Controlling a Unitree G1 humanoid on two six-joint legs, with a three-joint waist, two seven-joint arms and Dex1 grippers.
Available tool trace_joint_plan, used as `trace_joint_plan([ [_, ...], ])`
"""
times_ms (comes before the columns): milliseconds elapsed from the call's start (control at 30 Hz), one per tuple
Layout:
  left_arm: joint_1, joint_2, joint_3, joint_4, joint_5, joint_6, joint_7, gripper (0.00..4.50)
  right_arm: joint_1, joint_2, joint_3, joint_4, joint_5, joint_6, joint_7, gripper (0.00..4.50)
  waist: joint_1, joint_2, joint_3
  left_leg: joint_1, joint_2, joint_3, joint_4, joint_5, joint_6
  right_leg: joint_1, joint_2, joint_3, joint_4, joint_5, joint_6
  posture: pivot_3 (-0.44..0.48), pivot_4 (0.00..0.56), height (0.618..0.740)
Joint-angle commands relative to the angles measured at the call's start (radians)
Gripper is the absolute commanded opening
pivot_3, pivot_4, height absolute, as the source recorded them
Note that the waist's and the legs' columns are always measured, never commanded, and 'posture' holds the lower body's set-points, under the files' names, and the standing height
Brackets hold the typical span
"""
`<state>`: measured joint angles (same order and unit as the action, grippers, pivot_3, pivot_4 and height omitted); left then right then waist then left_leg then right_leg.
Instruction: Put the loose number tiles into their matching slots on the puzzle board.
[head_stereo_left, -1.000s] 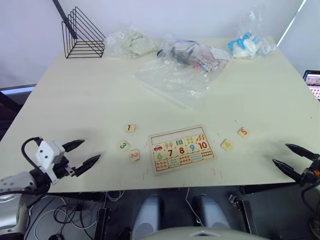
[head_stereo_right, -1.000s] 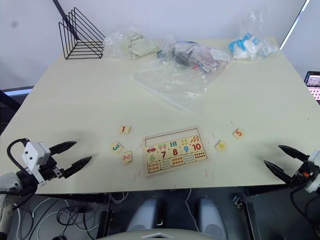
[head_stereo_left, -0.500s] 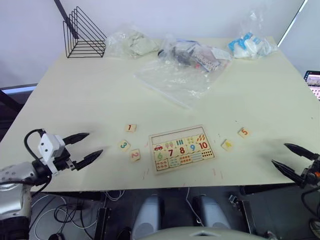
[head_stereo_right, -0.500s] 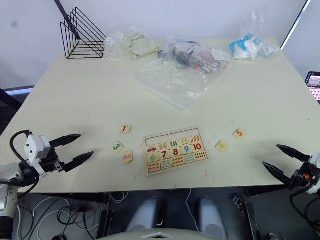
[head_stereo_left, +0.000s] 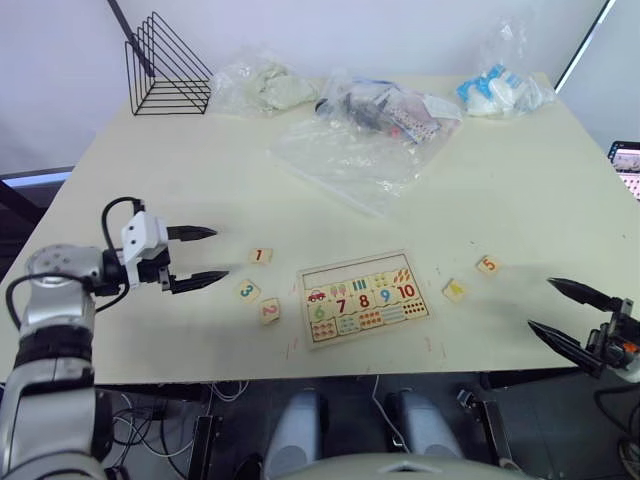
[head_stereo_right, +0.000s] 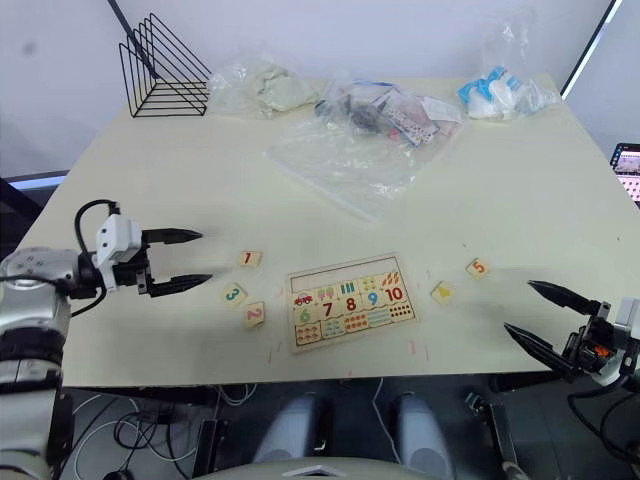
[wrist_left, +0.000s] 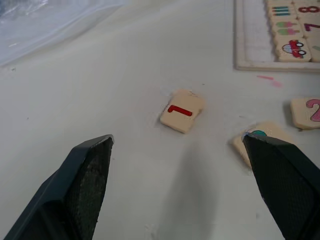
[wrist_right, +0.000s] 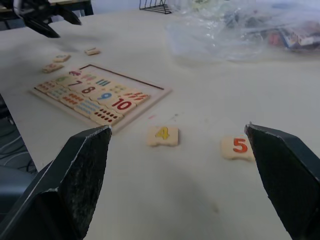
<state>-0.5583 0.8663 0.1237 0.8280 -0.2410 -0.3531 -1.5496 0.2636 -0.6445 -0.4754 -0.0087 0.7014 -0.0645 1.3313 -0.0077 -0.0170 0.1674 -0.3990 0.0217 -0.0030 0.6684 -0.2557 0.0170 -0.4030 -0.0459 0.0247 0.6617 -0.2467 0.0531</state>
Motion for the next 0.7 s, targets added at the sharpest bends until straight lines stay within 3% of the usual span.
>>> trace_joint_plan([
  [33, -0.094, -0.009, -0.040, 0.117, 0.048, -0.086, -0.054, 4.38, 0.010, 0.008, -0.014, -0.047, 0.022, 0.002, -0.001, 4.50, -0.001, 0.000, 0.000, 0.000, 0.000, 0.000, 0.000, 0.000, 0.000, 0.000, 0.000, 0.000, 0.000, 0.000, 0.000, 0.000, 0.150, 0.740],
  [233, -0.240, -0.057, -0.105, 0.297, 0.131, -0.180, -0.063, 4.38, 0.026, 0.020, -0.022, -0.077, 0.031, -0.002, -0.006, 4.50, -0.002, 0.000, 0.000, 0.000, 0.000, 0.000, 0.000, 0.000, 0.000, 0.000, 0.000, 0.000, 0.000, 0.000, 0.000, 0.000, 0.150, 0.740],
  [700, -0.346, -0.118, -0.167, 0.444, 0.281, -0.231, 0.051, 4.38, 0.048, 0.029, -0.039, -0.135, 0.044, -0.004, -0.025, 4.50, -0.003, 0.000, 0.000, -0.001, 0.000, -0.001, 0.000, 0.000, 0.000, 0.000, 0.000, 0.000, 0.001, 0.000, 0.000, 0.000, 0.150, 0.740],
])
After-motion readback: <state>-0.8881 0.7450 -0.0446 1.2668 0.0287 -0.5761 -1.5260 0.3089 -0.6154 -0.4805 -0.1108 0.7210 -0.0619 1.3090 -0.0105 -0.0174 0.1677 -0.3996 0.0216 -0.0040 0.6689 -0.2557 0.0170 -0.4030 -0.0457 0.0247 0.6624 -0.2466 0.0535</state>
